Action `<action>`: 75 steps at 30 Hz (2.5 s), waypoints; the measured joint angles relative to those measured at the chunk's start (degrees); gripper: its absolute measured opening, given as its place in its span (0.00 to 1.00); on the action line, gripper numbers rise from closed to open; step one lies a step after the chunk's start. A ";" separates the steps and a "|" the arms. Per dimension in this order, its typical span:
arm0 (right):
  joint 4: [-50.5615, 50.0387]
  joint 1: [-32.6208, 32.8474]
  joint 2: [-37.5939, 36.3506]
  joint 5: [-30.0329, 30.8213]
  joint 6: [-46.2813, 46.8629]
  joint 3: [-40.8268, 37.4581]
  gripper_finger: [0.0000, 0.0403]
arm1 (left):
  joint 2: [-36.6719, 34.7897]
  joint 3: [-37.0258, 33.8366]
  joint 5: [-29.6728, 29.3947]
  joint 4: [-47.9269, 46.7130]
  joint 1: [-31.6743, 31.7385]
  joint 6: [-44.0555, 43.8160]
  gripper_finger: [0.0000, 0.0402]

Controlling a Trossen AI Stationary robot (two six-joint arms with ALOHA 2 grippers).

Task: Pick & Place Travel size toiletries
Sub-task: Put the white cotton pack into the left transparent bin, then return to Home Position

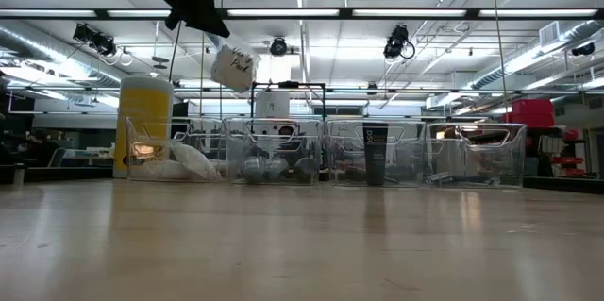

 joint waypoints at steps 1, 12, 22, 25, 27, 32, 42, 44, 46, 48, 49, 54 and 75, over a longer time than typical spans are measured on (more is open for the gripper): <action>0.00 0.00 0.00 0.00 0.00 0.00 0.31 | 0.00 0.00 0.00 -0.30 0.63 0.01 0.00; -2.71 0.00 0.02 -0.96 0.00 0.02 0.23 | 0.00 0.00 1.81 -2.92 5.56 0.25 0.00; -7.88 0.02 0.02 -4.07 -0.22 0.04 0.08 | 0.64 -0.17 1.47 -11.00 7.56 -0.03 0.00; -7.91 0.02 0.02 -4.04 -0.22 0.04 0.05 | 0.66 -0.17 1.32 -12.89 8.23 -0.68 0.00; -7.89 0.02 0.02 -4.04 -0.22 0.04 0.05 | 0.75 -0.17 1.30 -14.20 8.54 -0.82 0.00; -7.93 0.02 0.02 -4.03 -0.22 0.04 0.05 | 1.71 -0.22 0.02 -16.13 8.78 -1.08 0.00; -8.13 0.02 0.02 -4.07 1.48 0.04 0.04 | 3.30 -0.22 -2.46 -16.79 8.83 -1.00 0.01; -8.13 0.02 0.02 -4.07 1.49 0.04 0.04 | 3.34 -0.22 -3.05 -16.83 8.83 -0.98 0.00; -8.11 0.02 0.02 -4.08 1.49 0.04 0.04 | 3.34 -0.22 -3.40 -16.71 8.83 -0.81 0.00; -8.11 0.02 0.02 -4.09 1.49 0.04 0.04 | 3.34 -0.22 -3.96 -16.87 8.83 -0.17 0.01; -8.12 0.02 0.02 -4.10 1.49 0.04 0.04 | 3.34 -0.22 -4.22 -16.87 8.83 0.09 0.01; -8.11 0.02 0.02 -4.13 1.49 0.04 0.04 | 3.34 -0.22 -6.79 -17.05 8.83 0.14 0.01; -8.13 0.00 0.02 -5.99 1.49 0.04 0.03 | 3.34 -0.22 -11.50 -17.27 8.83 0.86 0.28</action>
